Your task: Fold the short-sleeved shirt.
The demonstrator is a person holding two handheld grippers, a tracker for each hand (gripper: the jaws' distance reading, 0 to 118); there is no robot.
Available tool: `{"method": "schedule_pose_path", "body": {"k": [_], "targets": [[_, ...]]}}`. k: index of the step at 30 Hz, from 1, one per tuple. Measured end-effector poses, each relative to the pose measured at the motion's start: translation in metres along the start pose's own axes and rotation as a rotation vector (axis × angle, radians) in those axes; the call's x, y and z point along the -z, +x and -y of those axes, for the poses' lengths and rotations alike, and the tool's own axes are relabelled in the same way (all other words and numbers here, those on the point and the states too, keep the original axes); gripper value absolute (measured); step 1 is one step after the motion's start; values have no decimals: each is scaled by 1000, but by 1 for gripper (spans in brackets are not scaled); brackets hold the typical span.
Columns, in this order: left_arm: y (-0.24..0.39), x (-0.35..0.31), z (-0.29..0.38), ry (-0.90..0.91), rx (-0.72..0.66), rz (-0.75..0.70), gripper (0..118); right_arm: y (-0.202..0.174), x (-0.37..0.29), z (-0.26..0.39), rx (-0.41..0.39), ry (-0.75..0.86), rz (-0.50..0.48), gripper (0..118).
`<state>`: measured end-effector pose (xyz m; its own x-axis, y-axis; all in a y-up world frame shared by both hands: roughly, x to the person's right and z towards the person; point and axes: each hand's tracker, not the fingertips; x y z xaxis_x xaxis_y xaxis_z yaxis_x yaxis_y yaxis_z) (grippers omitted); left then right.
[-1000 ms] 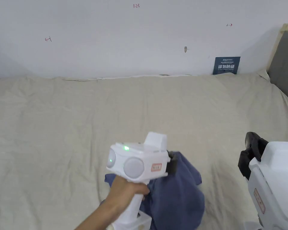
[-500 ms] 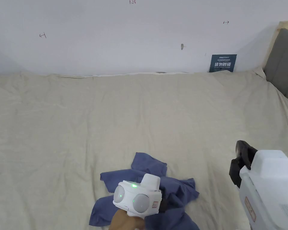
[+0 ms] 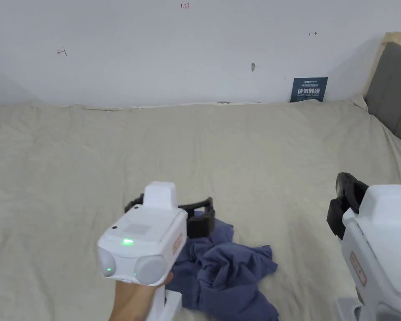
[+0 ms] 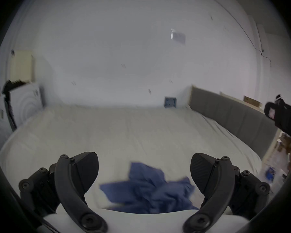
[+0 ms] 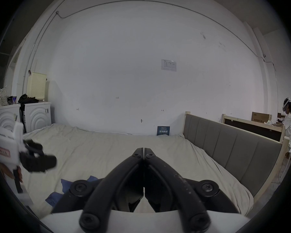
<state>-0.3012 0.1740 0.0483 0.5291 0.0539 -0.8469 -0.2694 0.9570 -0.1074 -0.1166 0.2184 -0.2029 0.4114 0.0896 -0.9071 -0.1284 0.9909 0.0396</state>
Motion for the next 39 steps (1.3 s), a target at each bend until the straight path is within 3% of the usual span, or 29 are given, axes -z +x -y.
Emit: {"method": "schedule_pose_path", "body": {"k": [5, 8, 11, 13, 14, 15, 16, 23, 27, 39], "targets": [[-28, -27, -19, 167, 78, -167, 113, -6, 3, -10, -4, 24, -6, 1], [-44, -38, -20, 224, 139, -237, 105, -11, 3, -14, -8, 35, -11, 1], [-56, -47, -20, 254, 173, -270, 76, -15, 4, -15, -9, 41, -24, 1], [-61, -53, -19, 262, 174, -271, 66, -18, 4, -15, -13, 44, -30, 1], [-64, -55, -20, 260, 173, -269, 48, -20, 4, -16, -13, 44, -35, 1], [-65, -55, -21, 245, 164, -268, 20, -21, 4, -16, -12, 43, -41, 1], [-67, -55, -21, 231, 151, -270, 0, -22, 4, -16, -12, 43, -44, 1], [-72, -52, -19, 159, 63, -240, 0, -27, 3, -16, -15, 44, -54, 1], [-75, -41, -14, -5, 20, -215, 0, -27, 4, -15, -13, 37, -54, 1], [-93, 18, 105, -451, -148, -101, 0, -25, 11, 3, -4, -9, -54, 1]]}}
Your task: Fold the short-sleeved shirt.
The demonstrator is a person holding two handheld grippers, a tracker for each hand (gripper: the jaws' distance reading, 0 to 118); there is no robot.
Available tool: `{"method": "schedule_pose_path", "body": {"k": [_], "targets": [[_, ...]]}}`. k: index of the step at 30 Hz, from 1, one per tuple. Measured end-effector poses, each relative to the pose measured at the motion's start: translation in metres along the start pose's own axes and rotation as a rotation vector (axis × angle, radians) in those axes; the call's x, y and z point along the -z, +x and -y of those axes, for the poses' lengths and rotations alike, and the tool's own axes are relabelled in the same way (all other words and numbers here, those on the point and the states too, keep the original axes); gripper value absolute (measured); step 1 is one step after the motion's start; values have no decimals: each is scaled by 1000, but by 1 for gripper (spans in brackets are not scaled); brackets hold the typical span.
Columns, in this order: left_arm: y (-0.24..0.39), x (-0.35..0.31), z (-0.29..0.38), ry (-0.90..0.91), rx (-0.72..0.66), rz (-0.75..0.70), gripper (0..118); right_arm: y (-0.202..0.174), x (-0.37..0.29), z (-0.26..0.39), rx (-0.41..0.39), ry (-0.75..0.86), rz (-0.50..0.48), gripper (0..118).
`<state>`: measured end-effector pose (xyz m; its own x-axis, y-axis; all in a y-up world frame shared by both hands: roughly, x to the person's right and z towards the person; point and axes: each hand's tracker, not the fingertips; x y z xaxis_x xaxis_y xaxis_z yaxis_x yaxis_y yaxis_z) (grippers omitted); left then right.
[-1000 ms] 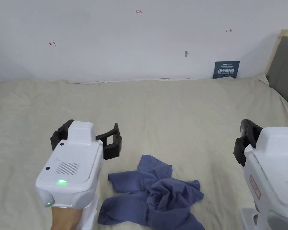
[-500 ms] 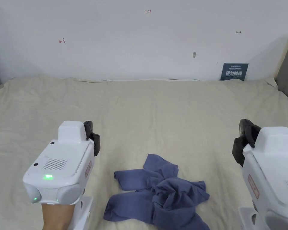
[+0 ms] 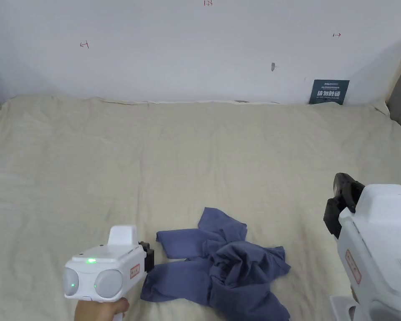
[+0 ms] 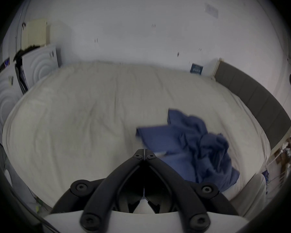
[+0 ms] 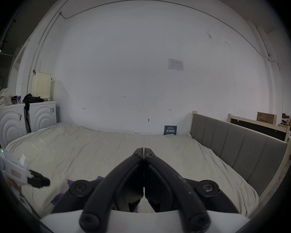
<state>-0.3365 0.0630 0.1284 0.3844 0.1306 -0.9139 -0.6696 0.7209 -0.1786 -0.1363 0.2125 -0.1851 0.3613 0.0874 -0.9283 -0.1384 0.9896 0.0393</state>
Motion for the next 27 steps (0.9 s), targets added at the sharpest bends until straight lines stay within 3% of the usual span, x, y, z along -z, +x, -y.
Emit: {"method": "schedule_pose_path", "body": {"k": [5, 6, 9, 10, 13, 14, 16, 20, 21, 27], "targets": [[0, 26, 19, -117, -127, -4, 6, 4, 3, 7, -1, -23, 4, 1], [2, 30, 21, -137, -135, -3, 25, 5, 3, 9, -1, -27, 4, 1], [5, 42, 27, -194, -132, -6, 108, 9, 6, 13, 2, -39, 10, 1], [9, 43, 30, -194, -124, -17, 114, 10, 7, 14, 5, -44, 11, 1], [18, 50, 34, -201, -59, -69, 100, 12, 10, 18, 9, -57, 15, 1], [22, 54, 37, -216, -38, -75, 88, 13, 11, 19, 9, -62, 15, 1], [27, 61, 41, -231, -11, -71, 43, 14, 13, 21, 8, -71, 15, 1], [35, 54, 46, -202, 12, -107, 26, 16, 17, 27, 12, -89, 16, 1], [34, 53, 44, -198, 10, -109, 5, 17, 18, 28, 14, -93, 16, 1], [28, 33, 31, -147, -23, -29, 2, 18, 44, 44, 22, -175, 1, 1]]}}
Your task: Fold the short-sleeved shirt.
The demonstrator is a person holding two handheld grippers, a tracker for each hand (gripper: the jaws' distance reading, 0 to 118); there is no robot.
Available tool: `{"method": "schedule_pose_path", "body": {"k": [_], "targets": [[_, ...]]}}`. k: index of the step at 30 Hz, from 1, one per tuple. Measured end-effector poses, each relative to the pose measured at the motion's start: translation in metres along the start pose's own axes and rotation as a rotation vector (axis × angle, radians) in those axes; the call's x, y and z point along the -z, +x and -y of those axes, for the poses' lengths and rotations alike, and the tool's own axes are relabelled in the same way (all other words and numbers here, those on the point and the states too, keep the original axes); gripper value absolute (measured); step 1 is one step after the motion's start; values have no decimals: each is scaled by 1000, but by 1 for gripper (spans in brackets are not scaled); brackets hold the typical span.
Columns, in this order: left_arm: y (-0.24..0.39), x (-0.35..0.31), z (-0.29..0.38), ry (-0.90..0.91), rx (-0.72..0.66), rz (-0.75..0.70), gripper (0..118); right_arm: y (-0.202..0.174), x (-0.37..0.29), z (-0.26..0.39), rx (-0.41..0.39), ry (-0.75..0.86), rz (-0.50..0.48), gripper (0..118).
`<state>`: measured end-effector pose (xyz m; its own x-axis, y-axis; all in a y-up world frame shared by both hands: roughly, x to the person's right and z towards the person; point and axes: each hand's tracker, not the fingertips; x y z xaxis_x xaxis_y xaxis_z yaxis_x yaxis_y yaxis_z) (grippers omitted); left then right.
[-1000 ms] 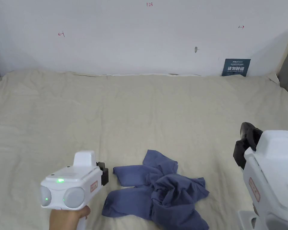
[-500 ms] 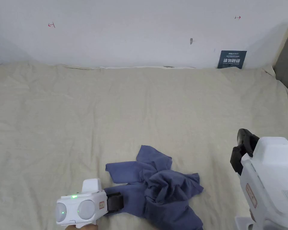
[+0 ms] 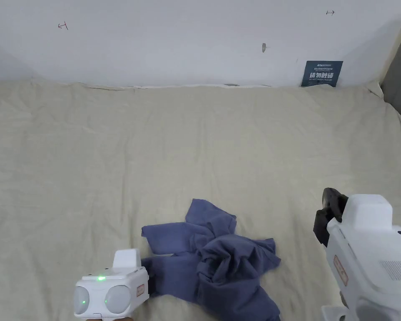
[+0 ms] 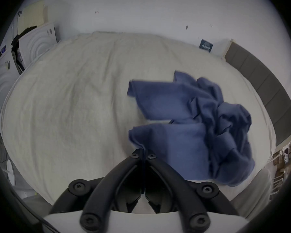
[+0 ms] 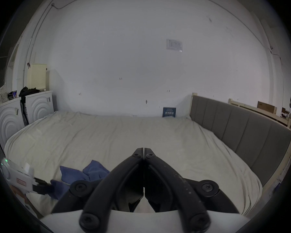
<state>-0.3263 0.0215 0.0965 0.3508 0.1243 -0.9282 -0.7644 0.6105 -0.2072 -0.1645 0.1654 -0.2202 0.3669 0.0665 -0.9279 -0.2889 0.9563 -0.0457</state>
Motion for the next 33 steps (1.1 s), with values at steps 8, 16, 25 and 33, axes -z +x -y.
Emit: {"method": "schedule_pose_path", "body": {"k": [8, 16, 25, 33], "targets": [[-2, -39, -23, 131, -8, 136, 2, -7, 99, 39, -33, -373, -66, 36], [-9, -26, -26, 134, 50, 171, 2, -25, 182, 105, -23, -672, -88, 103], [-14, -21, -25, 114, 49, 177, 2, -42, 185, 128, 30, -729, -175, 9], [-29, -41, -46, 154, -89, 209, 2, -24, 142, 52, -27, -482, -197, 5]]}}
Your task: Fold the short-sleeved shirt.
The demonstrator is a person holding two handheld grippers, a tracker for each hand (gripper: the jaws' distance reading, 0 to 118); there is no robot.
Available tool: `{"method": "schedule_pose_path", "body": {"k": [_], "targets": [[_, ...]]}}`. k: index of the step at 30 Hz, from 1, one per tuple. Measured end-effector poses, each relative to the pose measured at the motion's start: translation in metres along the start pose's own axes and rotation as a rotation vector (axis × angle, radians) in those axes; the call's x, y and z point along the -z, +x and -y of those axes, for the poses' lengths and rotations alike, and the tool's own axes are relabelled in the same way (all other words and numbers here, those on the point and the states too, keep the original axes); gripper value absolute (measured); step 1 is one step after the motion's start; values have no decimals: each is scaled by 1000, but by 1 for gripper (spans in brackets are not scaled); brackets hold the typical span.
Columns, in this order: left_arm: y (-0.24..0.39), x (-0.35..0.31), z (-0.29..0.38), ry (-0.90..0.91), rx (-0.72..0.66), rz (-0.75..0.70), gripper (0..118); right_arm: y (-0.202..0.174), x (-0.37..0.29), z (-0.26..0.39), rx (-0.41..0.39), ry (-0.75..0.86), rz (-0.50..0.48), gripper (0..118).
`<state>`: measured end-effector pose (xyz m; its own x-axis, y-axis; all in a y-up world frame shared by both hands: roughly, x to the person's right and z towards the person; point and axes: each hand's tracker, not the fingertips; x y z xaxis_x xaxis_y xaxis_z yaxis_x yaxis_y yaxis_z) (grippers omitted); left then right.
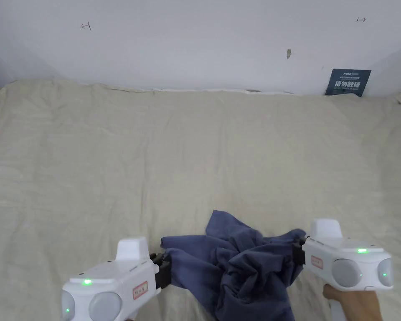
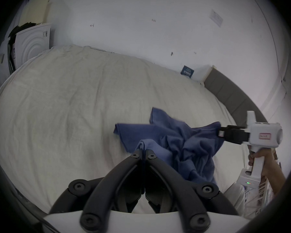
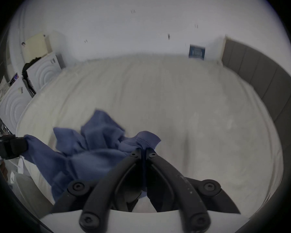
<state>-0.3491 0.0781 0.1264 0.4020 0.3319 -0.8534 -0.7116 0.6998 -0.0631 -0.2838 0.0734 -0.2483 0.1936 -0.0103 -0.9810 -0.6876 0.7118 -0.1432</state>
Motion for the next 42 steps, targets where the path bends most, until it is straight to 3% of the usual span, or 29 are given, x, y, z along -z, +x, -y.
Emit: {"method": "schedule_pose_path", "body": {"k": [11, 19, 25, 29, 37, 42], "targets": [[-15, -53, -164, 261, 135, -136, 2, 41, -135, -129, -70, 377, 129, 5], [-4, -70, -306, 425, 209, -272, 2, 58, -163, -228, -83, 517, 191, 5], [11, -53, -384, 512, 280, -417, 2, 72, -159, -285, -38, 553, 181, 5], [29, -61, -404, 566, 224, -438, 2, 82, -146, -311, -5, 541, 200, 5], [-15, -7, -442, 576, 102, -467, 2, 97, -100, -319, 137, 519, 141, 5], [-26, 22, -413, 524, 124, -497, 2, 88, -66, -300, 128, 476, 152, 5]]}}
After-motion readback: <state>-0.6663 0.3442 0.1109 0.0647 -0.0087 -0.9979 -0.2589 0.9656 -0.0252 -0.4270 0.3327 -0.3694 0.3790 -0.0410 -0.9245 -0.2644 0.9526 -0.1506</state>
